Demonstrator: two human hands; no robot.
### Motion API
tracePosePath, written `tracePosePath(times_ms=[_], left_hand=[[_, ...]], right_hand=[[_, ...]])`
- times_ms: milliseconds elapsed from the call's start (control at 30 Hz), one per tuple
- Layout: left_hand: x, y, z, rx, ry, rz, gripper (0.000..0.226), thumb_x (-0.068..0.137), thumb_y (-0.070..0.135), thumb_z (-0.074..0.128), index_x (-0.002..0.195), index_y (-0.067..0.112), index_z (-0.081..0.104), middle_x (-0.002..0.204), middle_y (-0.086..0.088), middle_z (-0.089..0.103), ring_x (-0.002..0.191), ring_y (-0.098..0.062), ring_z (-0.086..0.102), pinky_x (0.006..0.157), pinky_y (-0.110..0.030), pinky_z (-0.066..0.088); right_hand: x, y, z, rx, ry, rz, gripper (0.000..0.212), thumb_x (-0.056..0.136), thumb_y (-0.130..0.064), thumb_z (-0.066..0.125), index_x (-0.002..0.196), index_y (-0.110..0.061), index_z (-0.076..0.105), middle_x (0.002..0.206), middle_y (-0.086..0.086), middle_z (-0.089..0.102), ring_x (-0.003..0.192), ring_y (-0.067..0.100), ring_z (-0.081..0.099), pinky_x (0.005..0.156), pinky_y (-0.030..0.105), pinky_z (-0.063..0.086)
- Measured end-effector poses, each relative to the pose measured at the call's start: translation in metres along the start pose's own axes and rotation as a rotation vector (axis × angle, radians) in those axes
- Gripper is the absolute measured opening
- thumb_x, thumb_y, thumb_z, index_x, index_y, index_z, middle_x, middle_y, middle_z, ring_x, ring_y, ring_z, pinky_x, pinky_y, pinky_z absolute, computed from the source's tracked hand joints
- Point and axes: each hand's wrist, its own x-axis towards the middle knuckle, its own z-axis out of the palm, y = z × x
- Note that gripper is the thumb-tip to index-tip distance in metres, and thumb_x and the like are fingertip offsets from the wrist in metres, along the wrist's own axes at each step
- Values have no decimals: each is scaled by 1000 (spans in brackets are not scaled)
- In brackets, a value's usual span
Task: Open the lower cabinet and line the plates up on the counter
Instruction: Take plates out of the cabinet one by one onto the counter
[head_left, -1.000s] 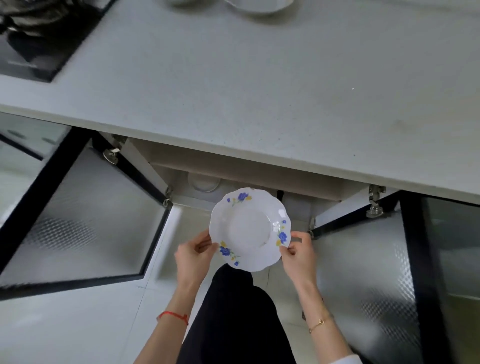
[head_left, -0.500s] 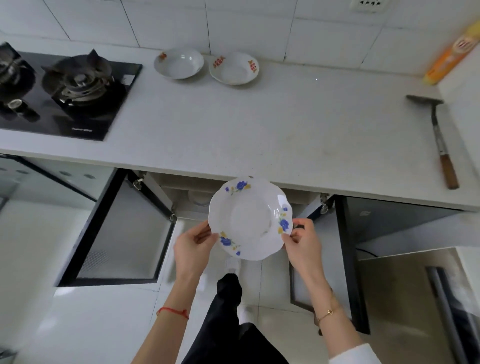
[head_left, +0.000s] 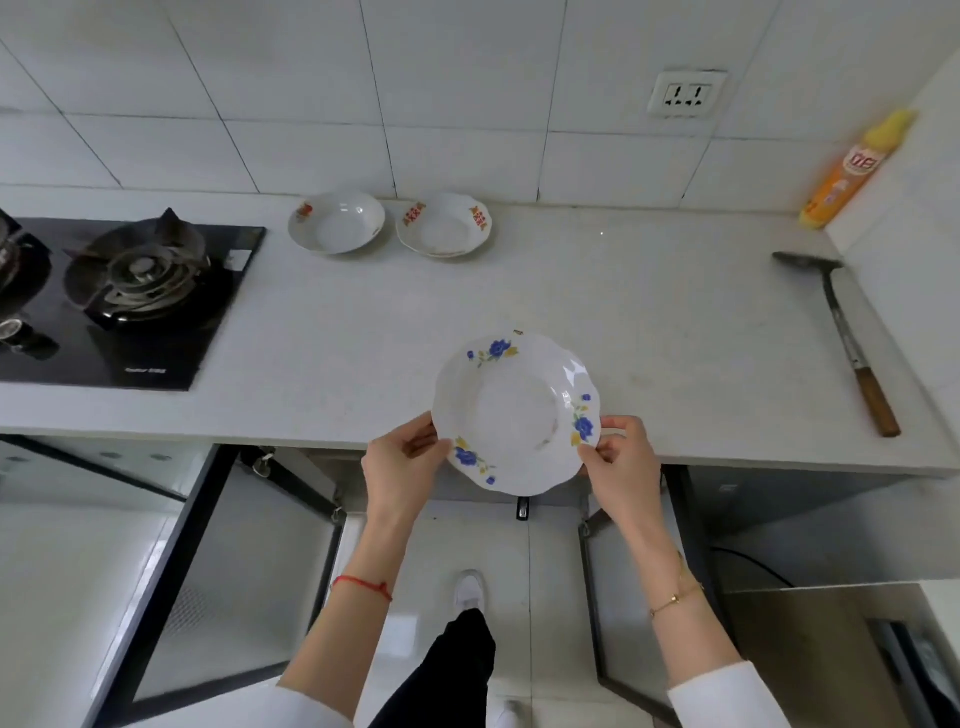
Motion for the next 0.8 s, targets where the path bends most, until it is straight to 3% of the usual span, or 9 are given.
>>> tracePosePath(times_ms=[200, 367, 533, 700, 800], left_hand=[[66, 30, 17, 38, -39, 34, 37, 77, 1, 69, 101, 28, 76, 81, 19, 73, 77, 8, 68, 71, -5, 50], [109, 48, 38, 11, -73, 19, 37, 77, 0, 70, 98, 30, 75, 83, 12, 74, 82, -1, 70, 75, -13, 53], [149, 59, 69, 39, -73, -2, 35, 77, 0, 70, 103, 22, 76, 81, 14, 73, 78, 6, 66, 65, -4, 49], [184, 71, 107, 67, -67, -19, 38, 76, 0, 67, 92, 33, 76, 78, 17, 72, 76, 2, 66, 62, -4, 49], [209, 76, 133, 76, -42, -53, 36, 77, -1, 67, 99, 26, 77, 83, 10, 74, 76, -1, 66, 62, -6, 49]], right_hand=[[53, -29, 7, 29, 51, -16, 32, 85, -8, 65, 108, -19, 46, 78, -6, 65, 79, 18, 69, 73, 37, 58], [95, -45, 3, 35, 80, -25, 33, 85, -12, 67, 110, -17, 46, 82, -2, 67, 77, 13, 68, 59, 15, 50], [142, -51, 0, 48, 81, -1, 35, 85, -10, 67, 113, -13, 46, 85, 1, 67, 82, 16, 68, 71, 32, 58], [198, -51, -8, 52, 75, 27, 32, 84, -10, 66, 110, -14, 47, 85, 6, 71, 80, 20, 70, 62, 20, 50], [236, -51, -14, 27, 57, 36, 31, 84, -8, 65, 109, -13, 47, 84, 7, 71, 80, 22, 70, 62, 22, 49]])
